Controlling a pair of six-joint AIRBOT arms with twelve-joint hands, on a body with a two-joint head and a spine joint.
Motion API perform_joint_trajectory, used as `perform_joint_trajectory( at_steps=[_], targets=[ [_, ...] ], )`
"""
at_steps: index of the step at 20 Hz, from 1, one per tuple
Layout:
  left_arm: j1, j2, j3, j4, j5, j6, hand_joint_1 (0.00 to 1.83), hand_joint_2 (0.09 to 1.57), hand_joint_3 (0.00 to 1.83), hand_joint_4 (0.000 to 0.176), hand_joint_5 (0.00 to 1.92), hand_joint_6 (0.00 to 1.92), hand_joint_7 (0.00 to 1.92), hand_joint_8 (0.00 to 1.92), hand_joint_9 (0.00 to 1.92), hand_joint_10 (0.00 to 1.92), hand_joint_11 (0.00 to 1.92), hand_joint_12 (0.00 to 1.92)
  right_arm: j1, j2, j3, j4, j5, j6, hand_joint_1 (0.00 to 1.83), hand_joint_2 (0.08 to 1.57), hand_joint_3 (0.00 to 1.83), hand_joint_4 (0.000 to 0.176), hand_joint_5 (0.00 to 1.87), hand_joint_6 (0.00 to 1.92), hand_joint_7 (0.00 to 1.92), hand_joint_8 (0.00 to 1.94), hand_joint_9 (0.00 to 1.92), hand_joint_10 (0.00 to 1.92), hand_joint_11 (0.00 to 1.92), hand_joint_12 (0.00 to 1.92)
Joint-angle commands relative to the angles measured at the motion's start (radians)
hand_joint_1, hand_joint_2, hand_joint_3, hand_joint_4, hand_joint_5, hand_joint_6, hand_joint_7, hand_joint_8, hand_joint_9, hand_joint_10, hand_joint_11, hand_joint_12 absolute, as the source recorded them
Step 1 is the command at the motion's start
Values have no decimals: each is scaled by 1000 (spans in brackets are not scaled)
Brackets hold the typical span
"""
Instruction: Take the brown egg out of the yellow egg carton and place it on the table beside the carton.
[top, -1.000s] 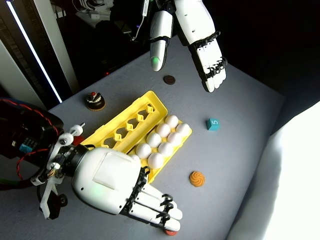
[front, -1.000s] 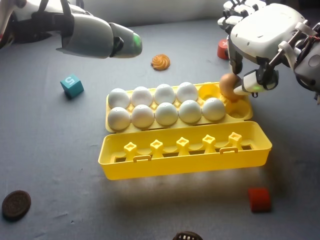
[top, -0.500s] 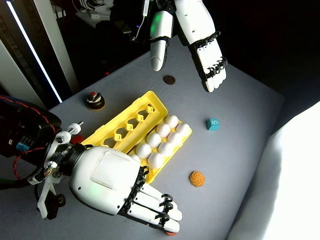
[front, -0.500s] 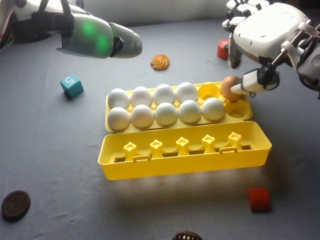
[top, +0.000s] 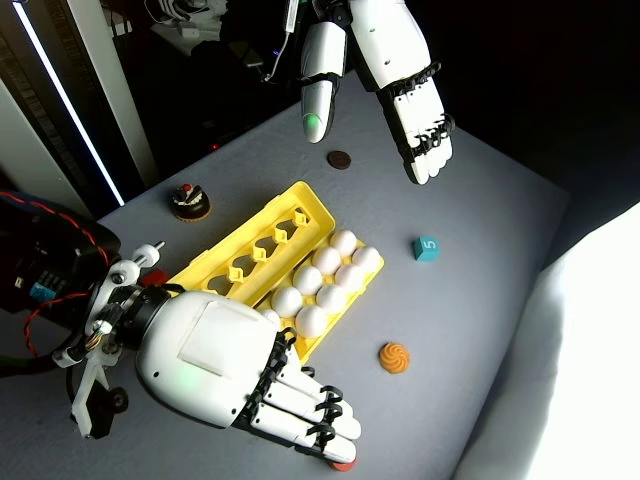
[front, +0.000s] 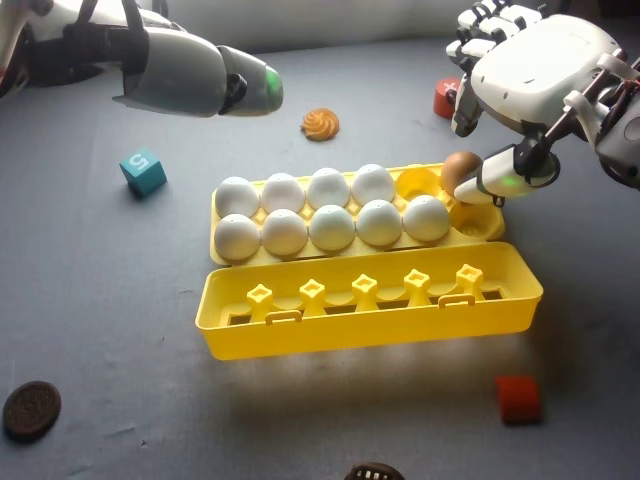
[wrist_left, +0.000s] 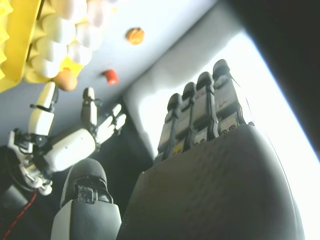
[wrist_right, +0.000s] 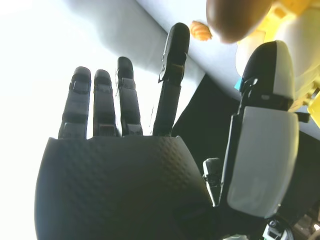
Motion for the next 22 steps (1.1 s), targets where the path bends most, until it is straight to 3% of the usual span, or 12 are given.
perform_joint_trajectory(
  at_steps=[1, 9, 10, 12, 13, 15, 16, 17, 18, 20, 21, 22],
  targets=[
    [-8, 3, 1, 70, -39, -1, 0, 1070, 0, 0, 36, 1, 28, 2, 7, 1, 14, 10, 5, -1, 10, -46, 83, 4, 764, 841, 0, 141, 956, 5, 216, 4, 0, 0, 0, 0],
    [-8, 3, 1, 70, -39, -1, 0, 1076, 0, 0, 24, 2, 15, 2, 0, 0, 4, 3, -7, -22, 37, -46, 71, 25, 849, 822, 0, 132, 1038, 22, 86, 0, 0, 0, 0, 0],
    [-8, 3, 1, 70, -39, -1, 0, 1073, 0, 0, 24, 2, 16, 3, 0, 0, 0, 1, -9, -24, 37, -46, 72, 25, 853, 819, 0, 167, 1055, 23, 83, 1, 0, 0, 0, 0],
    [-8, 3, 1, 70, -39, -1, 0, 1075, 0, 0, 31, 5, 27, 7, 12, 5, 6, 3, -10, -27, 37, -46, 72, 25, 909, 835, 4, 144, 1121, 22, 102, 0, 0, 0, 0, 0],
    [-8, 3, 1, 70, -39, -1, 0, 1074, 0, 0, 56, 14, 44, 12, 25, 9, 30, 14, -10, -27, 37, -46, 72, 25, 1074, 932, 3, 170, 1365, 133, 127, 5, 0, 0, 0, 0],
    [-8, 3, 1, 70, -39, -1, 0, 1069, 0, 0, 42, 6, 32, 6, 16, 4, 19, 10, -10, -27, 37, -46, 72, 25, 1123, 955, 0, 175, 1459, 99, 185, 15, 0, 0, 0, 0],
    [-8, 3, 1, 70, -39, -1, 0, 1075, 0, 0, 43, 6, 41, 9, 24, 8, 19, 11, -10, -27, 37, -46, 73, 24, 1144, 956, 0, 106, 1471, 91, 212, 14, 0, 0, 0, 0],
    [-8, 3, 1, 70, -39, -1, 0, 1076, 1, 0, 31, 1, 30, 3, 14, 3, 9, 7, -9, -26, 37, -46, 74, 23, 1137, 955, 0, 139, 1478, 81, 222, 9, 0, 0, 0, 0],
    [-8, 3, 1, 70, -39, -1, 0, 1075, 0, 0, 49, 8, 46, 9, 30, 8, 20, 12, -9, -26, 37, -46, 74, 21, 1147, 954, 0, 99, 1486, 70, 229, 5, 0, 0, 0, 0],
    [-8, 3, 1, 70, -39, -1, 0, 1079, 1, 0, 36, 4, 34, 6, 14, 5, 12, 5, -4, -26, 37, -46, 75, 18, 1143, 957, 0, 106, 1486, 59, 226, 1, 0, 0, 0, 0],
    [-8, 3, 1, 70, -39, -1, 0, 1073, 0, 0, 39, 5, 36, 7, 16, 6, 15, 7, 0, -26, 37, -46, 75, 19, 1151, 960, 1, 67, 1486, 55, 219, 1, 0, 0, 0, 0],
    [-8, 3, 1, 70, -39, -1, 0, 1067, 0, 0, 27, 0, 24, 1, 3, 1, 4, 2, 4, -26, 36, -46, 75, 19, 1144, 960, 0, 99, 1488, 51, 233, 4, 0, 0, 0, 0]
  ],
)
